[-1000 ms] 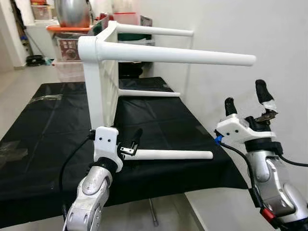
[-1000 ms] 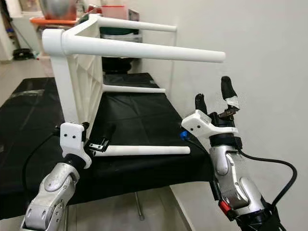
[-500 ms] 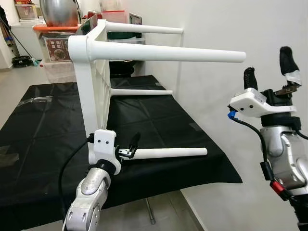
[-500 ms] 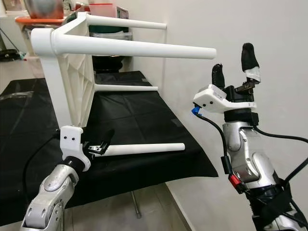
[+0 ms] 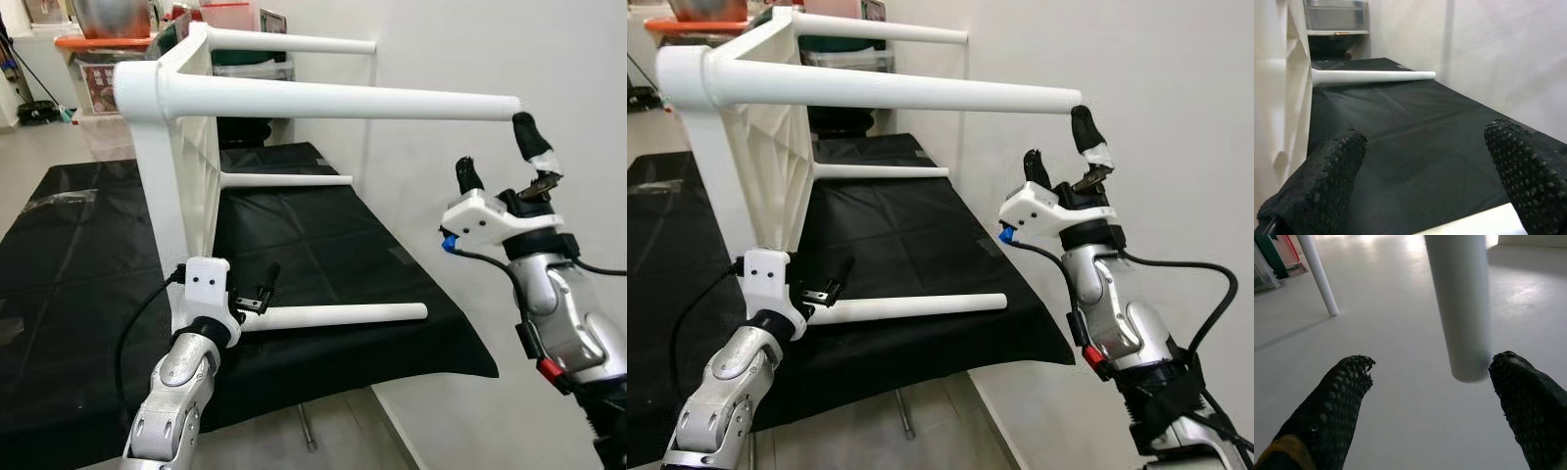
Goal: Building children table
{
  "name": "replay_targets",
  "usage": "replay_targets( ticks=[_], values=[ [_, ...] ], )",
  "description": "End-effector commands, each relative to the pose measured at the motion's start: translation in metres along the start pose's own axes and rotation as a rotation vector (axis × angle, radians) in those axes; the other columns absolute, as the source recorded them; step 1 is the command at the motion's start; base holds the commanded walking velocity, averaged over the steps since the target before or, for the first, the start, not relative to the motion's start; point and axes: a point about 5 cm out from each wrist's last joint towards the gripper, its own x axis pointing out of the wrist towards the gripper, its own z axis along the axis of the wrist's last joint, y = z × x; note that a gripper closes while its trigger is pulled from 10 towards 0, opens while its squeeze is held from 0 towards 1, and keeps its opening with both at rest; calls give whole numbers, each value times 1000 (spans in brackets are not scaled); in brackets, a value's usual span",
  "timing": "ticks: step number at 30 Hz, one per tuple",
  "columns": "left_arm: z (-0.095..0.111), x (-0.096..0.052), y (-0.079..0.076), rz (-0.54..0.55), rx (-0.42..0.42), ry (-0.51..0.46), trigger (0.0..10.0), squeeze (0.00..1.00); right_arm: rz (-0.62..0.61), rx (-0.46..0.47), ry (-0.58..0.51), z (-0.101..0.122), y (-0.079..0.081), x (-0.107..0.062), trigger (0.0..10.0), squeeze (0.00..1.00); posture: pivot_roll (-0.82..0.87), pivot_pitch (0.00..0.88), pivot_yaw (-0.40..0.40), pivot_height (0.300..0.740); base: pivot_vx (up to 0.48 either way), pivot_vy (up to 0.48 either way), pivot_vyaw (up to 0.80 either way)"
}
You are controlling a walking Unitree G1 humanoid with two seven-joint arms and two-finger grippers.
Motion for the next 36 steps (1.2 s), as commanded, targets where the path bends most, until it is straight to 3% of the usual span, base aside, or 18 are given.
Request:
replay_targets(
  ticks=[1,13,22,24,25,26,27,31,32,33,35,36],
  values=[
    [-3,-1,6,19,-9,7,10000,0,7,-7,-23,3,1,5,10000,0,-4,0,-46,740,0,0,0],
    [-10,-4,23,104,-16,41,10000,0,-85,-30,-82,13,-12,19,10000,0,-2,0,-50,740,0,0,0],
    [-16,-10,45,218,-38,67,10000,0,-42,25,-102,20,-3,32,10000,0,5,0,-57,740,0,0,0],
    [-16,-10,45,220,-39,67,10000,0,-35,33,-105,21,-2,33,10000,0,5,0,-57,740,0,0,0],
    [-16,-10,46,222,-39,67,10000,0,-23,46,-109,23,-1,35,9333,0,5,0,-57,740,0,0,0],
    [-16,-10,46,222,-39,67,10000,0,-23,46,-109,23,-1,35,9333,0,5,0,-57,740,0,0,0],
    [-16,-9,45,221,-40,65,10000,0,7,67,-115,26,4,39,10000,0,5,0,-57,740,0,0,0],
    [-15,-7,43,216,-42,59,10000,0,42,89,-129,31,10,43,10000,0,9,0,-60,740,0,0,0],
    [-14,-7,42,215,-43,58,10000,0,45,92,-133,33,10,45,9608,0,10,0,-60,740,0,0,0],
    [-14,-7,42,214,-43,57,10000,0,49,94,-142,36,11,48,7176,0,10,0,-60,740,0,0,0],
    [-14,-6,42,213,-43,56,10000,0,52,99,-155,39,11,51,7176,0,10,0,-60,740,0,0,0],
    [-14,-6,42,212,-42,58,10000,0,53,103,-168,42,11,53,0,0,9,0,-60,740,0,0,0]
  ],
)
